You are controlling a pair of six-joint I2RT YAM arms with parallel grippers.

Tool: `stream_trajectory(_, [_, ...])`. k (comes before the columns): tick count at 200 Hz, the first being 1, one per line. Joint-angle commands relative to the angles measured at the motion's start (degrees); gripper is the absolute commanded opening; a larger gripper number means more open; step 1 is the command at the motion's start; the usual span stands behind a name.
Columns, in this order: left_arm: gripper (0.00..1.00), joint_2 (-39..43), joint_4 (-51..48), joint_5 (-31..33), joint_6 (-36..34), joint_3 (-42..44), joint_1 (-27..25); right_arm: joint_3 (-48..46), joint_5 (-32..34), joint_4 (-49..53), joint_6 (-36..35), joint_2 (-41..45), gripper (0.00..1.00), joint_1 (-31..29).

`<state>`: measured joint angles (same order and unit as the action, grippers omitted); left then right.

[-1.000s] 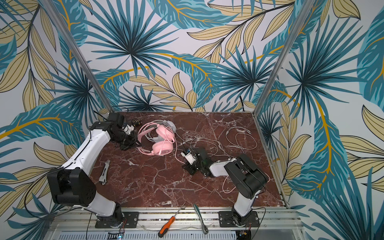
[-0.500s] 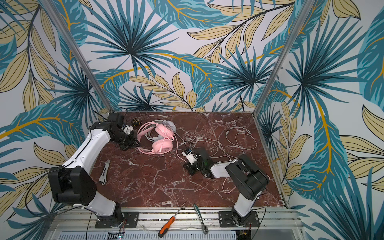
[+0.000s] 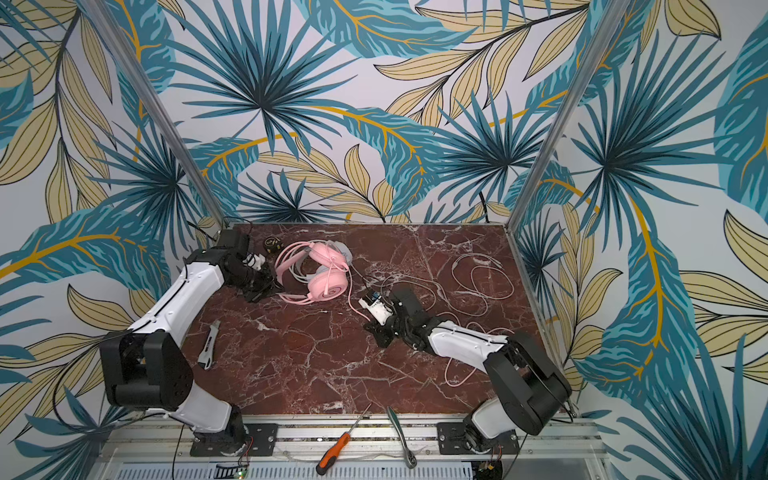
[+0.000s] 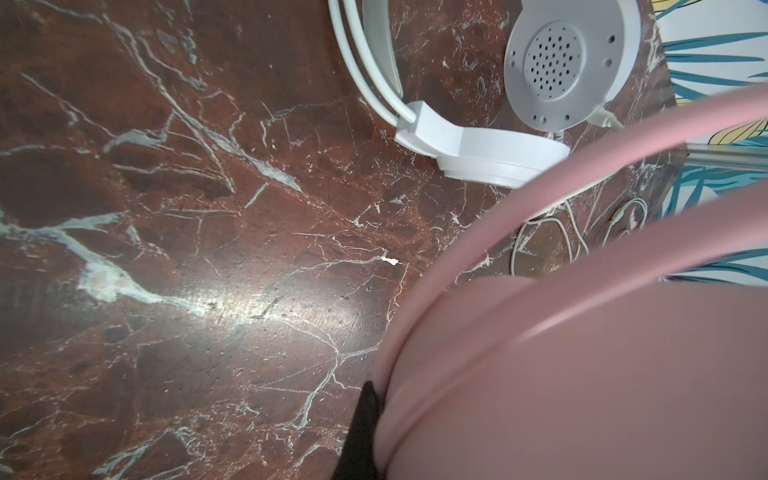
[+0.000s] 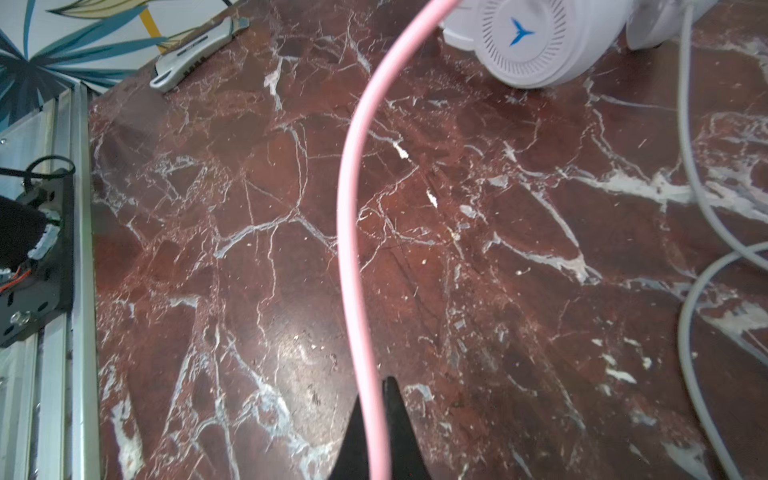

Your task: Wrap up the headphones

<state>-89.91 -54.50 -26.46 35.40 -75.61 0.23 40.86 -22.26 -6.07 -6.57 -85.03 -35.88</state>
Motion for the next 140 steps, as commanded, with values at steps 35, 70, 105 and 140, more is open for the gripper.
stream_trajectory(35, [0.00, 0.8, 6.9, -5.1, 4.7, 0.8, 0.6, 3.5, 5.2, 10.0, -1.3, -0.3, 0.00, -3.2])
stream_trajectory(70, [0.00, 0.5, 8.1, -6.9, 5.9, 0.7, 0.6, 6.8, 7.6, 8.4, 2.2, -3.6, 0.00, -4.4])
stream_trajectory(105, [0.00, 0.6, 8.8, -8.3, 4.3, 1.5, 0.5, 11.0, 14.5, 13.3, 4.6, -5.8, 0.00, -4.6])
stream_trajectory(140, [0.00, -0.9, 7.5, -8.8, 0.8, 2.8, 0.6, 9.6, 18.9, 13.7, -0.3, -1.1, 0.00, -4.6])
